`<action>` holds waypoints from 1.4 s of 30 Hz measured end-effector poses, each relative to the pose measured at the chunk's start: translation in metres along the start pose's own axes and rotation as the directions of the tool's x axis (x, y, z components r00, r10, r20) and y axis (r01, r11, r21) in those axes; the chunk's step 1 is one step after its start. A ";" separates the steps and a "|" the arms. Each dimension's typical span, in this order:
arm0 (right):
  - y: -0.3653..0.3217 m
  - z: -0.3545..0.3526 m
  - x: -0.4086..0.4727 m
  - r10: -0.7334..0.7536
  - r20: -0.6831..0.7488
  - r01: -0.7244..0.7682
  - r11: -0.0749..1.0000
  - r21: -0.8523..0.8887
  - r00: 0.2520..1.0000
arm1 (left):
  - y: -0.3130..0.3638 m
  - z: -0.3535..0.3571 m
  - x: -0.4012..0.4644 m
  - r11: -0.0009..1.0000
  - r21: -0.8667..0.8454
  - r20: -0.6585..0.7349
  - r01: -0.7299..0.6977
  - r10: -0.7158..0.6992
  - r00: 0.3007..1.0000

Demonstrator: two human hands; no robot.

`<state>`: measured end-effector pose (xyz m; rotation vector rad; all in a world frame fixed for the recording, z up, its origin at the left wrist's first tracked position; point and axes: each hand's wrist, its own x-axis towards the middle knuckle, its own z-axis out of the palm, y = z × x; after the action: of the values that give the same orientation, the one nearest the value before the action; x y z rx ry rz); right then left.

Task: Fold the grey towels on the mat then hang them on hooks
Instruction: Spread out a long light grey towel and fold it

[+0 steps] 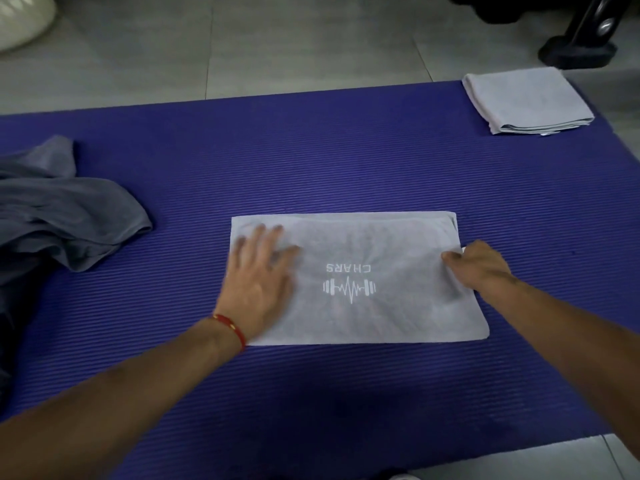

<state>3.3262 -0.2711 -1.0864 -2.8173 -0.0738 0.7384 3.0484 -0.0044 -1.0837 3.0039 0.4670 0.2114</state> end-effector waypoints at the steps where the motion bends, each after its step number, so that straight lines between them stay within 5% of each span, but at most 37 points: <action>1: -0.002 0.000 -0.001 0.006 0.003 -0.006 1.000 -0.002 1.000 | 0.014 0.008 -0.006 0.997 -0.016 0.073 -0.082 0.083 0.994; 4: -0.013 0.003 -0.013 -0.045 -0.061 0.041 0.997 -0.062 0.997 | 0.032 0.033 -0.019 0.991 0.014 0.255 -0.130 0.122 0.959; 8: -0.016 0.003 -0.027 -0.084 -0.159 0.084 0.996 -0.007 0.984 | 0.027 0.037 -0.018 0.990 0.039 0.306 -0.136 0.118 0.945; 11: -0.008 -0.018 -0.030 -0.001 0.015 -0.005 0.918 0.397 1.000 | 0.026 0.030 -0.016 0.991 0.004 0.360 -0.134 0.124 0.925; 14: -0.004 -0.043 -0.045 -0.135 0.277 -0.059 0.802 0.594 0.951 | 0.028 0.019 -0.009 0.996 -0.053 0.421 -0.076 0.091 0.902; 17: -0.008 -0.059 -0.061 -0.270 0.279 0.072 0.825 0.560 0.922 | 0.033 0.004 0.003 0.979 -0.197 0.462 0.059 0.039 0.886; 20: -0.029 -0.070 -0.077 -0.378 0.136 0.321 0.892 0.320 0.916 | 0.045 -0.015 0.020 0.894 -0.430 0.327 0.124 0.026 0.945; 22: -0.053 -0.070 -0.094 -0.463 0.118 0.409 0.856 0.316 0.878 | 0.064 -0.036 0.030 0.751 -0.627 0.274 0.207 -0.036 0.961; 26: -0.105 -0.049 -0.138 -0.558 0.130 0.435 0.753 0.494 0.819 | 0.096 -0.074 0.044 0.004 -0.859 0.506 0.512 -0.140 0.851; 28: -0.124 -0.034 -0.154 -0.591 0.175 0.424 0.725 0.543 0.787 | 0.087 -0.074 0.044 -0.103 -0.842 0.538 0.529 -0.208 0.817; 31: -0.134 -0.015 -0.162 -0.694 0.181 0.602 0.703 0.379 0.697 | 0.053 -0.066 0.034 -0.009 -0.851 0.496 0.524 -0.340 0.799; 35: -0.122 0.001 -0.154 -0.835 0.119 0.837 0.545 0.048 0.537 | 0.011 -0.058 0.019 0.126 -0.846 0.409 0.518 -0.470 0.782; 38: -0.102 0.016 -0.144 -0.829 0.339 0.896 0.420 -0.146 0.444 | -0.017 -0.050 0.005 0.303 -0.758 0.364 0.577 -0.538 0.761; 42: -0.080 0.035 -0.135 -0.694 0.583 0.905 0.355 -0.233 0.422 | -0.037 -0.038 -0.007 0.412 -0.589 0.436 0.695 -0.562 0.703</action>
<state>3.1923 -0.2002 -1.0330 -2.3846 -1.9126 1.0561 3.0255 0.0312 -1.0512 1.8514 1.1473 0.0401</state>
